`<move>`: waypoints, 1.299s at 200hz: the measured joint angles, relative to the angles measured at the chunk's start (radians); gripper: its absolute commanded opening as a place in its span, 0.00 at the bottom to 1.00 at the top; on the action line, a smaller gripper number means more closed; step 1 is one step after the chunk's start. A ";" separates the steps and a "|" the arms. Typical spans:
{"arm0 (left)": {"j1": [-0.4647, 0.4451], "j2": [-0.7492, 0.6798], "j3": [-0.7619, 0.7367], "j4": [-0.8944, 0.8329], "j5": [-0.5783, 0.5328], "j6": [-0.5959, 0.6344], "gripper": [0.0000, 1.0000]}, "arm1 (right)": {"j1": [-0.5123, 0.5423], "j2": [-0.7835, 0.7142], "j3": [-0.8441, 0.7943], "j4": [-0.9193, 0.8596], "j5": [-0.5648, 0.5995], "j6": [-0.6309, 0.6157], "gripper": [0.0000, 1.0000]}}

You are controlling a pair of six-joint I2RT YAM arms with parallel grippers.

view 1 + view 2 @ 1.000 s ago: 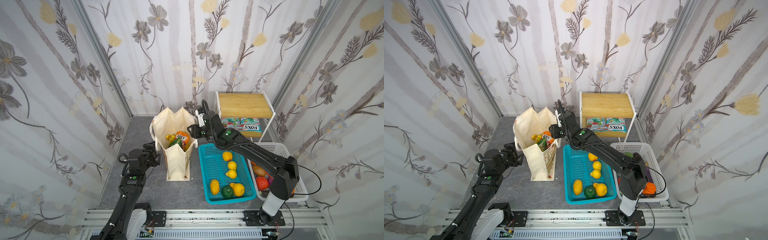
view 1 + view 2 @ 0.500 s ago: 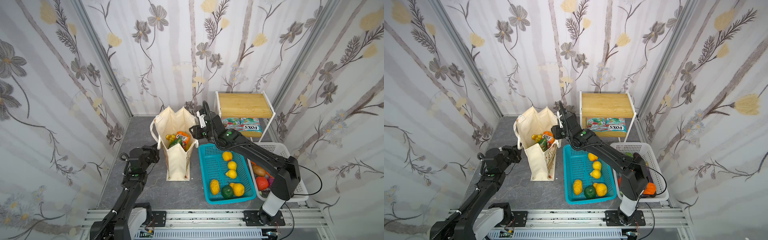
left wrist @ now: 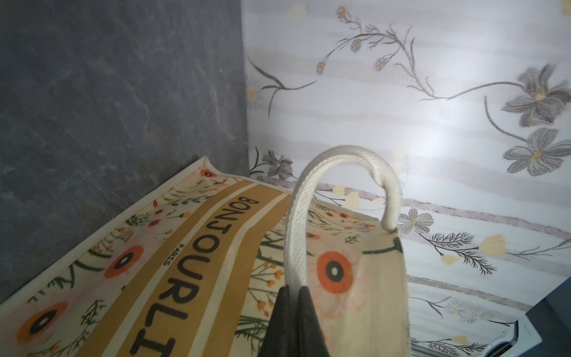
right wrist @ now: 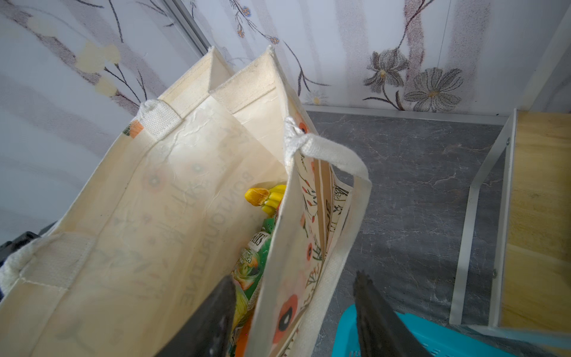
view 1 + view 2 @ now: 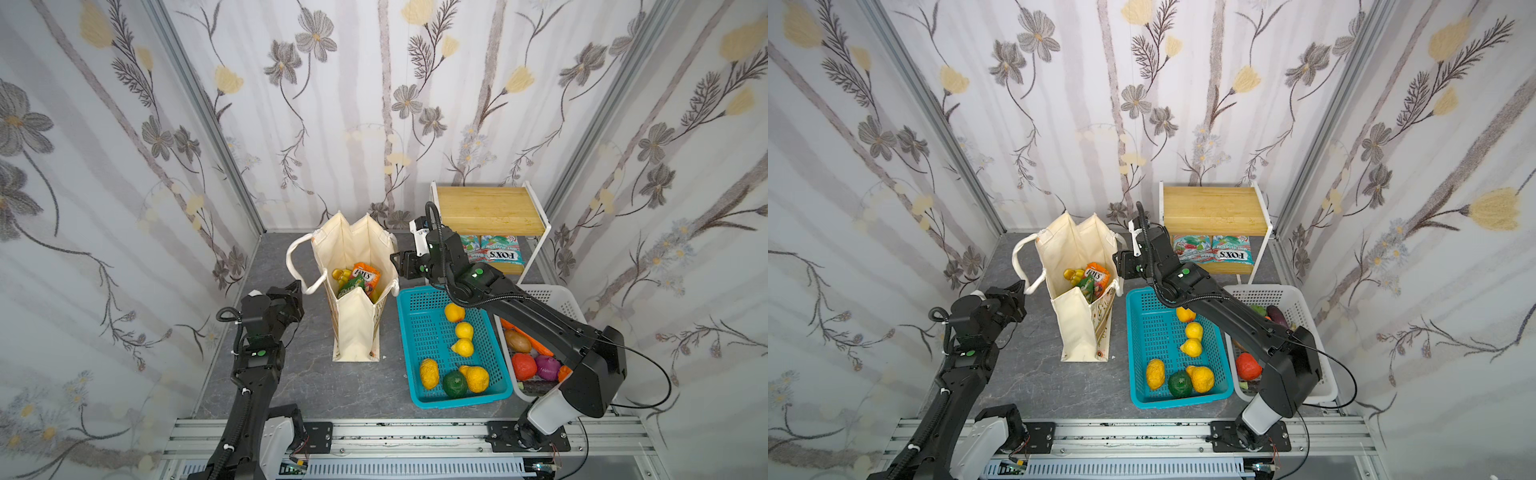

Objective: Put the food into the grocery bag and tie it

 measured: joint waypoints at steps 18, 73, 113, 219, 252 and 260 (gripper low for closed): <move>0.011 -0.030 0.051 -0.054 -0.038 0.079 0.00 | -0.014 -0.058 -0.059 0.033 0.005 0.034 0.81; 0.021 -0.071 0.164 -0.235 -0.136 0.264 0.00 | -0.062 -0.177 -0.224 0.091 -0.005 0.161 0.83; 0.021 -0.098 0.249 -0.293 -0.216 0.387 0.00 | -0.068 -0.174 -0.331 0.166 -0.096 0.262 0.76; 0.021 -0.153 0.224 -0.409 -0.305 0.479 0.00 | -0.037 0.016 -0.349 0.382 -0.245 0.400 0.49; 0.021 -0.156 0.220 -0.422 -0.309 0.480 0.00 | -0.046 0.065 -0.348 0.425 -0.275 0.425 0.51; 0.021 -0.157 0.220 -0.422 -0.311 0.483 0.00 | -0.048 0.073 -0.343 0.424 -0.280 0.427 0.51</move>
